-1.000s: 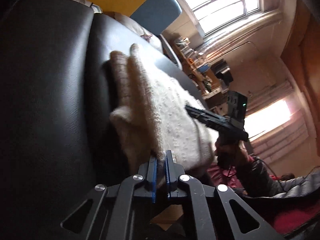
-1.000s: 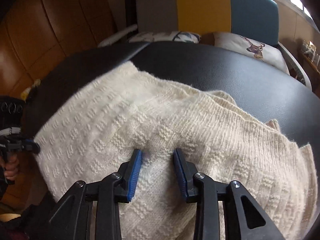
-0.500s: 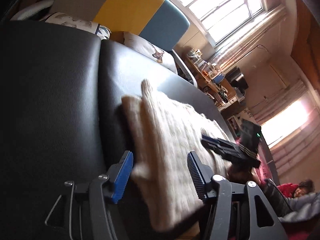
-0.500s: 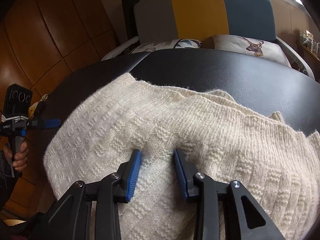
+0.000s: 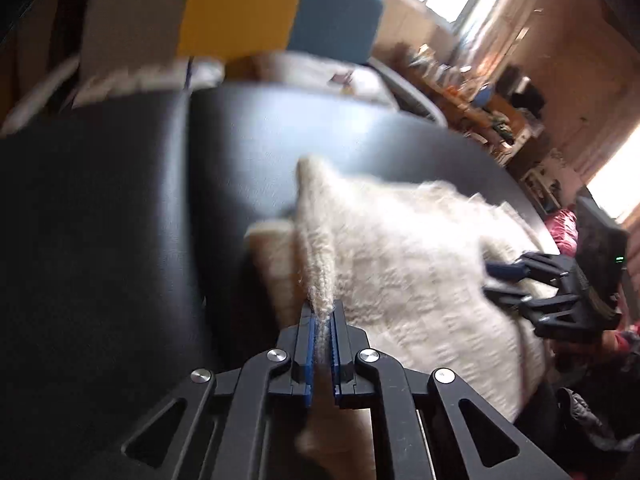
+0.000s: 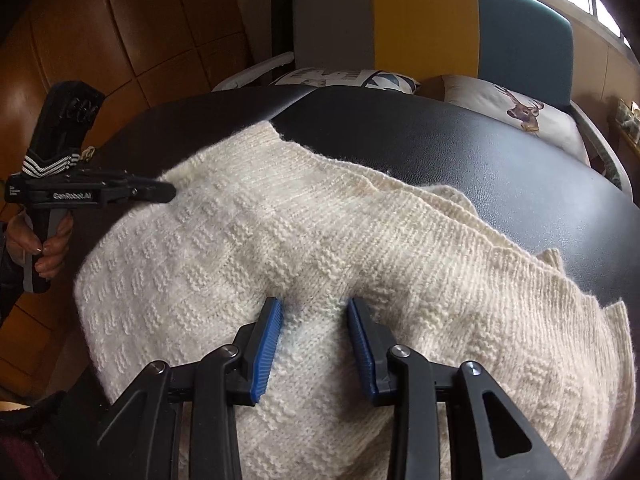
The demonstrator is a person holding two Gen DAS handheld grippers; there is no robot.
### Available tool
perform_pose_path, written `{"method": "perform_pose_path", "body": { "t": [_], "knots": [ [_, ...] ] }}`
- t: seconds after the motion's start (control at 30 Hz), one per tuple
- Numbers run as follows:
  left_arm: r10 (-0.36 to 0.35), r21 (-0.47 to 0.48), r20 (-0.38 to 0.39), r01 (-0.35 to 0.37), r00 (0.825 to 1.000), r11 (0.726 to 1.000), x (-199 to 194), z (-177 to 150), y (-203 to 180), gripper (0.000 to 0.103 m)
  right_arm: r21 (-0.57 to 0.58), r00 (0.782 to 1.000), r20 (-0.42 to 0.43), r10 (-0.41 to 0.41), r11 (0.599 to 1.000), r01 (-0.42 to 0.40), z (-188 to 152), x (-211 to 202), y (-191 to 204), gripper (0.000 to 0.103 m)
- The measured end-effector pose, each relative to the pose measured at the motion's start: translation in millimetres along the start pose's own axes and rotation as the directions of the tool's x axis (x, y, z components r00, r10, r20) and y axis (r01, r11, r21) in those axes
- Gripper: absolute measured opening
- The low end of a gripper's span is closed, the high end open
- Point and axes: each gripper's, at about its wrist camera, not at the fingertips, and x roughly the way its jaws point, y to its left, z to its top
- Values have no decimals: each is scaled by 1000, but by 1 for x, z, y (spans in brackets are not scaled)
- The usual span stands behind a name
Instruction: Fold clothes
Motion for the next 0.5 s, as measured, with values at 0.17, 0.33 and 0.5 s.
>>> {"method": "perform_pose_path", "body": {
  "t": [0.17, 0.33, 0.5],
  "knots": [
    [9, -27, 27, -8, 1000, 1000, -13, 1, -3, 9, 23, 1000, 24, 16, 1000, -17, -2, -4, -4, 34],
    [7, 101, 135, -21, 991, 995, -46, 24, -48, 31, 103, 996, 66, 52, 993, -59, 5, -25, -22, 36],
    [-11, 357, 66, -13, 998, 934, -9, 47, -116, 47, 153, 997, 59, -43, 988, 34, 8, -50, -61, 39]
  ]
}}
